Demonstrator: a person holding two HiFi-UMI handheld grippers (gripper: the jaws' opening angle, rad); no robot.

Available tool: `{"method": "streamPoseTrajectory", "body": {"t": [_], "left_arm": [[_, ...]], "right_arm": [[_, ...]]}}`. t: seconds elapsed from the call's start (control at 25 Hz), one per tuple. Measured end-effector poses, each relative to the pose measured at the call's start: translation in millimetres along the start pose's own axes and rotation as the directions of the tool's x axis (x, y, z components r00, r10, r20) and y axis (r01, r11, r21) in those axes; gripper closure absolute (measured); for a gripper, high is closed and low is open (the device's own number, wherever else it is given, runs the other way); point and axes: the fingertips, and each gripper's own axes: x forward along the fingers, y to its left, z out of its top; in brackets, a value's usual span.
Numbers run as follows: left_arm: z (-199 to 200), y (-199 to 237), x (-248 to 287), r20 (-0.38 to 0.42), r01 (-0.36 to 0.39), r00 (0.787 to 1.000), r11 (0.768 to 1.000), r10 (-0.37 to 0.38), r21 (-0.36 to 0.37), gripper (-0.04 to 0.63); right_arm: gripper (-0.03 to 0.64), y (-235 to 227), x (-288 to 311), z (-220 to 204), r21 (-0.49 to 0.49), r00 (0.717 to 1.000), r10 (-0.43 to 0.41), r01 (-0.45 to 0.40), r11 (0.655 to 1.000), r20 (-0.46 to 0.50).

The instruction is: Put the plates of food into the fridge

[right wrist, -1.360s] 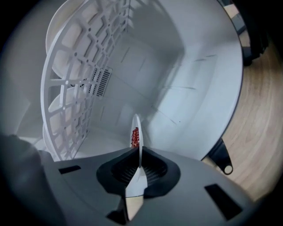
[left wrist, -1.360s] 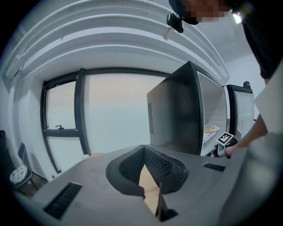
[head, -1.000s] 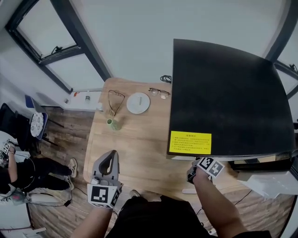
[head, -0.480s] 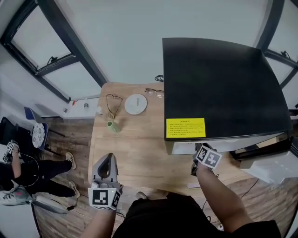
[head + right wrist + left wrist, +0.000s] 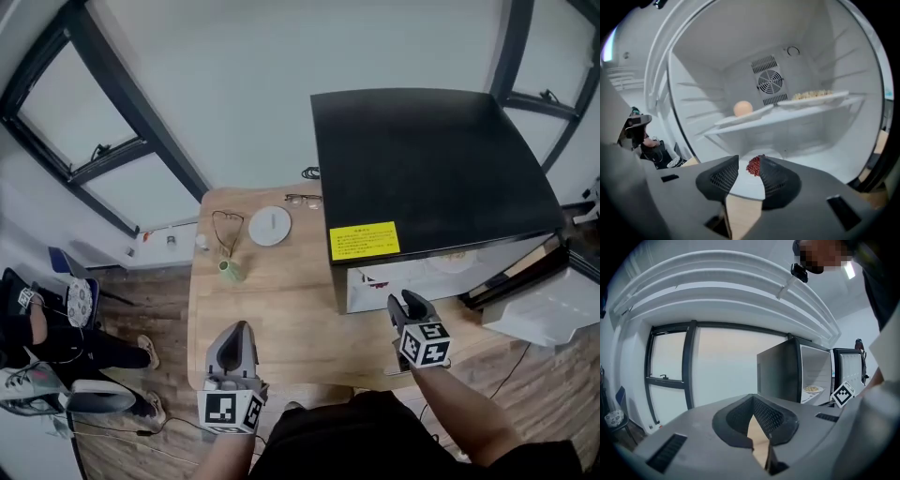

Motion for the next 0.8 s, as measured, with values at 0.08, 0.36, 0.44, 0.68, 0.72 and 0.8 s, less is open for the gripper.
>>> {"method": "streamPoseTrajectory", "body": {"t": [0.08,0.36,0.44,0.68,0.72,0.8], "left_arm": [[-2.6,-9.9,0.6,-0.004,0.029,1.0,1.0,-0.029,-0.003,0.592],[-12.7,-44.8,14.7,-0.007,0.115,0.993,0.993,-0.115,-0.005,0.592],[-11.5,-55.6,18.2,0.007,0.129,0.992,0.992,-0.129,0.007,0.592],[-10.1,-81.1,27.5,0.019,0.16,0.987,0.987,-0.16,0.009,0.592],[-10.0,-84.0,30.9,0.019,0.163,0.986,0.987,-0.164,0.009,0.592],[-10.3,-89.8,37.1,0.019,0.169,0.985,0.985,-0.17,0.012,0.592]], "right_arm": [[0.483,11.8,-22.9,16.4,-0.083,0.997,0.049,-0.044,0.996,0.056],[0.556,21.5,-91.5,65.1,-0.214,0.976,0.102,-0.059,0.975,0.194],[0.575,14.8,-101.9,71.8,-0.13,0.971,0.116,-0.09,0.987,0.208],[0.597,-3.0,-121.7,77.3,-0.106,0.973,0.092,-0.07,0.992,0.214],[0.597,-7.9,-124.0,79.1,-0.106,0.973,0.08,-0.058,0.993,0.217],[0.597,-16.2,-128.5,81.1,-0.114,0.974,0.067,-0.043,0.993,0.216]]}}
